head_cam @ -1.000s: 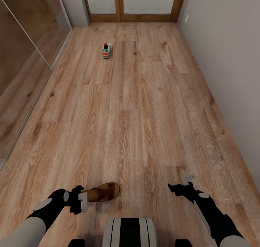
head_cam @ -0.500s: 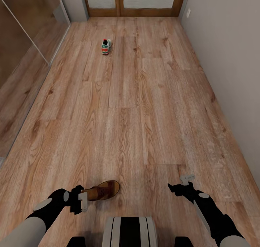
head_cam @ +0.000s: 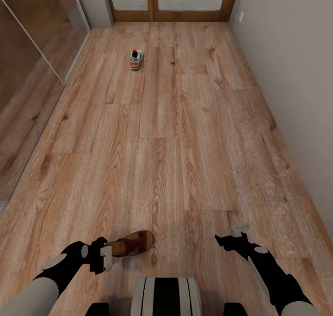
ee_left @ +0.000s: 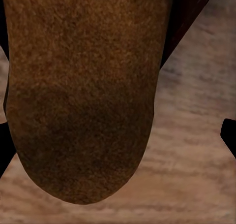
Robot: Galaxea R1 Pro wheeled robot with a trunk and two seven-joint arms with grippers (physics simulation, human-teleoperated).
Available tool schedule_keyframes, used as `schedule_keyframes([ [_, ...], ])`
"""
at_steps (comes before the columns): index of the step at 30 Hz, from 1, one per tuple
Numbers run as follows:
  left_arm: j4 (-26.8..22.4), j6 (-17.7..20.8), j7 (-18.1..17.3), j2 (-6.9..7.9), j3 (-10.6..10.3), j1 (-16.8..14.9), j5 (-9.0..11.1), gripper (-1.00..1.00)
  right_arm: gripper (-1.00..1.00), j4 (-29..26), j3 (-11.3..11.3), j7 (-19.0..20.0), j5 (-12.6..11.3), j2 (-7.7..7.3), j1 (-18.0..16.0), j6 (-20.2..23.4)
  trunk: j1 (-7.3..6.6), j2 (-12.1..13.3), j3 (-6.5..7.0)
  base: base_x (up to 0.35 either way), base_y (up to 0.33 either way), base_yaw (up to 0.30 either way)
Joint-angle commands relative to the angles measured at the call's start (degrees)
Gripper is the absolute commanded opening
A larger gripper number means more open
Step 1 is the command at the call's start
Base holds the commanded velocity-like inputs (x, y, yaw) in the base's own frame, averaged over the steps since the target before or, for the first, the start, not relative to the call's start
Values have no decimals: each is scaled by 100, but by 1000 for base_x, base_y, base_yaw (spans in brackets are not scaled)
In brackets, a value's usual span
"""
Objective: Pick up the two gym shoes and the two sandals from the corridor floor and place them onto the hallstand (shoe rack) in the corridor, making sure they are on the rack and not on the floor. Arrange them so the two gym shoes are next to each other and the two sandals are next to each other.
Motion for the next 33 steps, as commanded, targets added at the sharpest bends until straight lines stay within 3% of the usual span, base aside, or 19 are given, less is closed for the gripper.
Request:
schedule_keyframes([
  [1,-8,-41,-5,4,-16,-1,-58,100,100,-11,-2,23,29,-1,0,30,-1,-1,-3,0,0,0],
  [16,-7,-28,-2,0,-16,-4,-51,100,100,-11,-2,23,29,-2,0,30,-1,-1,-3,0,0,0],
  [17,-7,-28,-1,1,-16,-4,-51,-100,100,-11,-2,23,29,-2,0,30,-1,-1,-3,0,0,0],
  [33,2,-27,-3,0,-16,-4,-53,-100,100,-11,4,23,29,-1,0,30,-1,-1,-3,0,0,0],
])
